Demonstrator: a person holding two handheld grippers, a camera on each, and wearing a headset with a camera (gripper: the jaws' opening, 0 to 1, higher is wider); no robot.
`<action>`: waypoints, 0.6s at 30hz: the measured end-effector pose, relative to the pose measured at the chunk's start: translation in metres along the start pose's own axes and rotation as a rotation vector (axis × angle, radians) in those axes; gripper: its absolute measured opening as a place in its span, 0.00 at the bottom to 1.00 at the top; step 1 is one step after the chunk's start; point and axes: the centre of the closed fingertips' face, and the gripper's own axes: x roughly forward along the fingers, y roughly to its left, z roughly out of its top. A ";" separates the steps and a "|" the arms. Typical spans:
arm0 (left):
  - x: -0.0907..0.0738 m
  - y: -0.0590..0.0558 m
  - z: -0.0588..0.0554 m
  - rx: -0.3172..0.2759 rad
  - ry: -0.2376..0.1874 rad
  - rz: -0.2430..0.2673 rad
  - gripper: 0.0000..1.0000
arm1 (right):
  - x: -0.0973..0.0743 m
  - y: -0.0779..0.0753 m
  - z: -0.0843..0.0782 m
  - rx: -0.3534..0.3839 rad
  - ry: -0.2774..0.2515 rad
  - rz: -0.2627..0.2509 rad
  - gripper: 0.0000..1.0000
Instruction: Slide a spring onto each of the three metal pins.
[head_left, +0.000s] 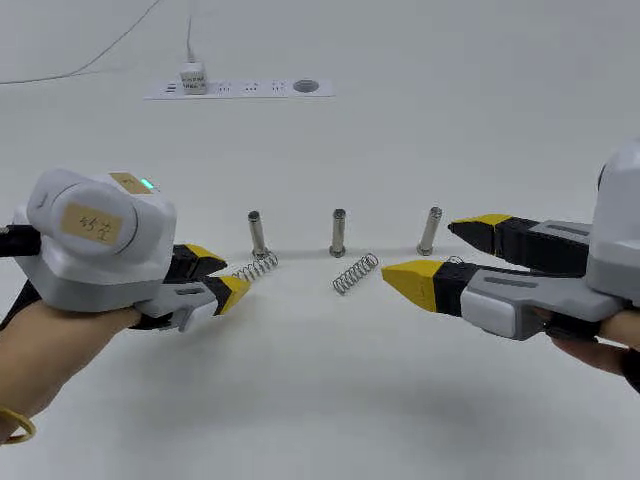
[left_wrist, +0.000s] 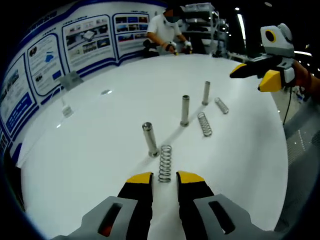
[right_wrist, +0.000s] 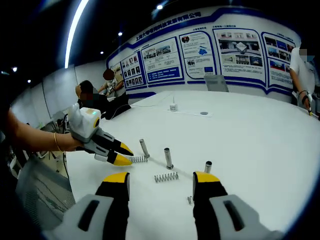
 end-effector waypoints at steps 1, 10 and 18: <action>0.001 -0.001 0.000 0.006 0.001 -0.004 0.19 | 0.000 0.000 0.000 0.002 -0.002 -0.001 0.52; 0.006 -0.002 -0.001 0.043 0.037 -0.022 0.15 | -0.001 -0.004 -0.002 0.017 -0.009 -0.011 0.52; 0.007 -0.001 -0.003 0.049 0.056 -0.019 0.11 | -0.001 -0.001 -0.005 0.028 -0.004 -0.007 0.52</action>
